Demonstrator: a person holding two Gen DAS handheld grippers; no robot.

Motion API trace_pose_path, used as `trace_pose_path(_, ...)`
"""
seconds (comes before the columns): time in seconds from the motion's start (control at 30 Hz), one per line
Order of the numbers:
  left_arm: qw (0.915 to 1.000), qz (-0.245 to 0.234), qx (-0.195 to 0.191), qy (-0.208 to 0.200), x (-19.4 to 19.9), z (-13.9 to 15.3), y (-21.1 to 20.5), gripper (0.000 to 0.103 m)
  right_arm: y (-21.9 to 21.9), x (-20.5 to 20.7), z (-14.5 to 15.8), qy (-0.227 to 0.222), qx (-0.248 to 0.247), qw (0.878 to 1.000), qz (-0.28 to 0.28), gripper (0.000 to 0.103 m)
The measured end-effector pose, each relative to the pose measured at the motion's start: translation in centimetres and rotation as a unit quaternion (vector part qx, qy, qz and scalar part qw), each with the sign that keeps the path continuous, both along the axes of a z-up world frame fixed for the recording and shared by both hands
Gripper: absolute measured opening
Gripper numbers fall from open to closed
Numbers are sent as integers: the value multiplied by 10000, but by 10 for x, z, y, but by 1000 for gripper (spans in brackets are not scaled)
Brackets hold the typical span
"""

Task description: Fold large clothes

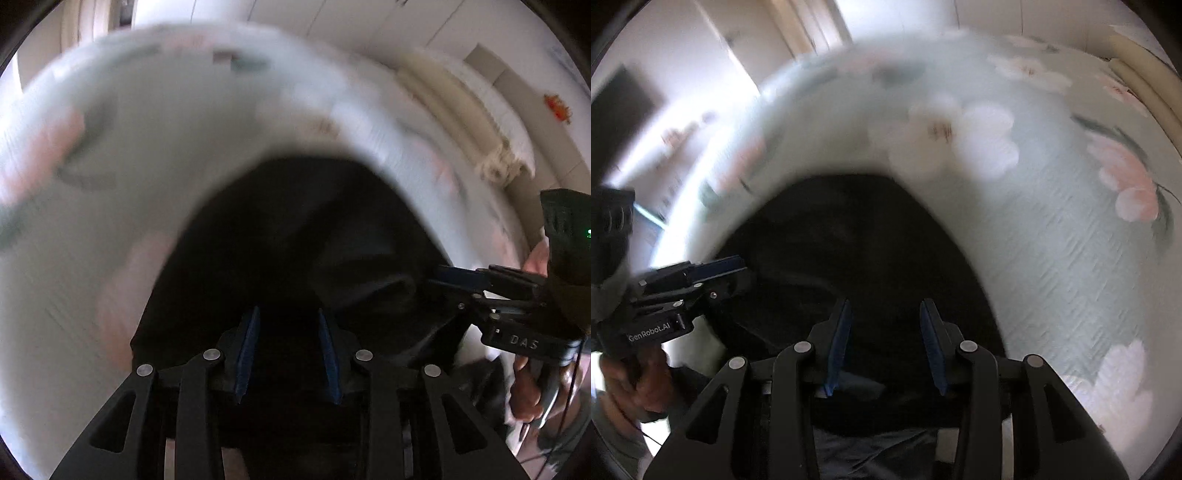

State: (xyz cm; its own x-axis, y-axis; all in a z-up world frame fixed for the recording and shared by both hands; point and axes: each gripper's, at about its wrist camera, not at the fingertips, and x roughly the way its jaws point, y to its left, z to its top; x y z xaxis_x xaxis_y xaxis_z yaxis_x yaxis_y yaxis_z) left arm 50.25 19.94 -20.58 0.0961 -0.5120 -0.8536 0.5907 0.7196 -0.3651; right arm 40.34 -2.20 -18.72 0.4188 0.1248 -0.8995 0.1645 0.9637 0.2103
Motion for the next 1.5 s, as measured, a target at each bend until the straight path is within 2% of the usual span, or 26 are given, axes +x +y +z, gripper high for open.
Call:
trace_pose_path(0.07,9988,133,-435,155,1,-11,16,32,2,2,-34,418,119,9990,123,42)
trace_pose_path(0.1,9962,272,-732,396,6,-15,26,31,1,-1,-40,296,147,9992,209,41)
trace_pose_path(0.13,9920,433,-981,671,15,-21,35,26,1,-3,-41,199,138,9993,280,40)
trace_pose_path(0.2,9865,690,-1143,948,26,-33,46,2,-5,0,-42,193,233,9992,242,38)
trace_pose_path(0.27,9769,841,-1480,1288,32,-40,58,2,-7,5,-43,190,209,9993,234,37)
trace_pose_path(0.33,9770,881,-1469,1271,31,-32,64,2,-6,5,-40,164,169,9993,289,37)
trace_pose_path(0.37,9828,829,-1301,1013,28,-21,64,2,-7,3,-36,130,180,9992,336,37)
trace_pose_path(0.47,9924,612,-985,407,13,14,63,10,-20,-12,-17,90,444,9985,299,43)
trace_pose_path(0.53,9957,420,-822,-34,10,41,67,26,-35,-27,1,-103,689,9973,226,49)
trace_pose_path(0.6,9966,429,-593,-378,16,56,70,77,-52,-43,10,-208,778,9967,120,59)
trace_pose_path(0.63,9962,492,-468,-554,21,63,73,84,-63,-47,12,-192,770,9968,56,68)
trace_pose_path(0.7,9959,538,-321,-658,35,68,74,84,-80,-50,8,-105,706,9974,-77,71)
trace_pose_path(0.73,9970,502,-295,-506,45,62,73,84,-91,-50,2,-17,747,9970,-201,71)
trace_pose_path(0.83,9985,388,-258,280,74,27,63,84,-108,-47,-19,151,1400,9892,-408,71)
trace_pose_path(0.87,9975,328,-256,577,81,12,57,83,-111,-44,-30,211,1704,9842,-437,71)
trace_pose_path(0.93,9946,315,-416,896,87,-5,52,82,-106,-38,-45,291,2088,9769,-350,71)
trace_pose_path(1.03,9866,189,-885,1356,88,-19,40,82,-98,-22,-53,215,2298,9728,-203,74)
trace_pose_path(1.07,9862,223,-919,1358,87,-22,37,79,-89,-15,-54,209,2309,9726,-143,73)
trace_pose_path(1.13,9892,222,-775,1225,81,-21,27,51,-75,-5,-54,293,2306,9726,72,67)
trace_pose_path(1.17,9910,200,-661,1145,77,-20,23,33,-68,-4,-55,367,2228,9740,175,58)
trace_pose_path(1.2,9917,213,-655,1086,73,-16,23,20,-55,-1,-53,461,1965,9788,340,51)
trace_pose_path(1.23,9924,246,-730,955,65,-8,26,18,-44,-2,-48,463,1640,9844,444,43)
trace_pose_path(1.27,9935,238,-768,806,57,4,29,16,-38,-6,-41,403,1476,9871,475,30)
trace_pose_path(1.33,9958,160,-768,462,38,27,35,15,-32,-19,-19,167,1368,9892,506,21)
trace_pose_path(1.43,9940,-65,-1068,-208,-12,88,60,15,-21,-53,31,-443,1169,9906,562,18)
trace_pose_path(1.5,9914,-220,-1189,-509,-44,121,74,15,-5,-84,69,-847,850,9904,682,17)
